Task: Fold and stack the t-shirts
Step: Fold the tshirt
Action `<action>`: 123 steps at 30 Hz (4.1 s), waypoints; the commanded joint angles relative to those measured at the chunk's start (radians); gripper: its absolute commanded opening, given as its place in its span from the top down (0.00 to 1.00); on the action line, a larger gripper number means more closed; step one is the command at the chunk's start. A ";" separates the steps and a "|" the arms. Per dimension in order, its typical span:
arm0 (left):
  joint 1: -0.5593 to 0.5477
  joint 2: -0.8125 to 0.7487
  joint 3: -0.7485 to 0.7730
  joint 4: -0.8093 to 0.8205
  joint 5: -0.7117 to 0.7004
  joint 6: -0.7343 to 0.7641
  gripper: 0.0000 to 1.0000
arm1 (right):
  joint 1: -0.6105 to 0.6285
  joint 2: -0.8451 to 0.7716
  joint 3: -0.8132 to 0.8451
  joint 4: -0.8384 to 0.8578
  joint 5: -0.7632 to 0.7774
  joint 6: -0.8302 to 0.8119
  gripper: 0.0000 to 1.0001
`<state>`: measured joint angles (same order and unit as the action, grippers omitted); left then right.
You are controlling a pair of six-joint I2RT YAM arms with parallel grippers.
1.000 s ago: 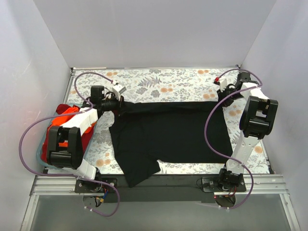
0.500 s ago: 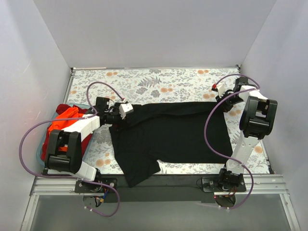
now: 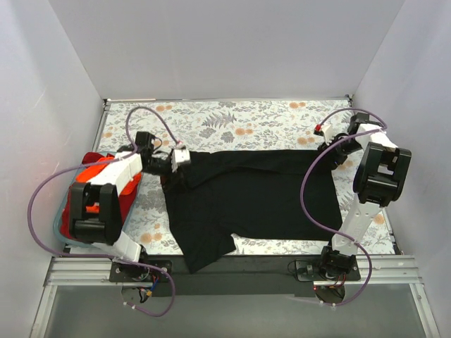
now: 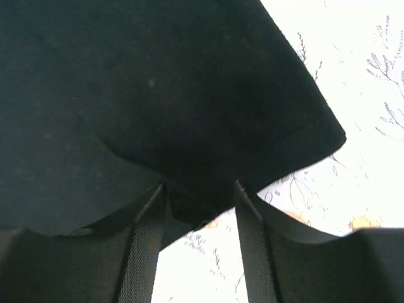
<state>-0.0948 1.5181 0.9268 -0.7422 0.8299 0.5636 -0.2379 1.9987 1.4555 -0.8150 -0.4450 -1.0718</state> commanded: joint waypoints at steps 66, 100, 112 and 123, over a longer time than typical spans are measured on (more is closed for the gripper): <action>-0.228 0.158 0.268 0.017 -0.140 -0.555 0.53 | 0.009 0.141 0.381 -0.224 -0.094 0.213 0.55; 0.081 0.608 0.715 0.052 -0.436 -0.972 1.00 | 0.130 0.304 0.402 -0.090 0.275 0.348 0.62; 0.087 0.717 0.903 0.029 -0.447 -0.989 0.93 | 0.137 0.319 0.520 -0.006 0.218 0.464 0.51; 0.035 0.499 0.802 0.118 -0.324 -0.996 0.60 | 0.063 0.058 0.421 -0.071 0.106 0.544 0.40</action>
<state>-0.0246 2.1551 1.7412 -0.6697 0.4583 -0.4278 -0.1230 2.1323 1.8748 -0.8593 -0.2886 -0.5838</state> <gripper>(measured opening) 0.397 0.605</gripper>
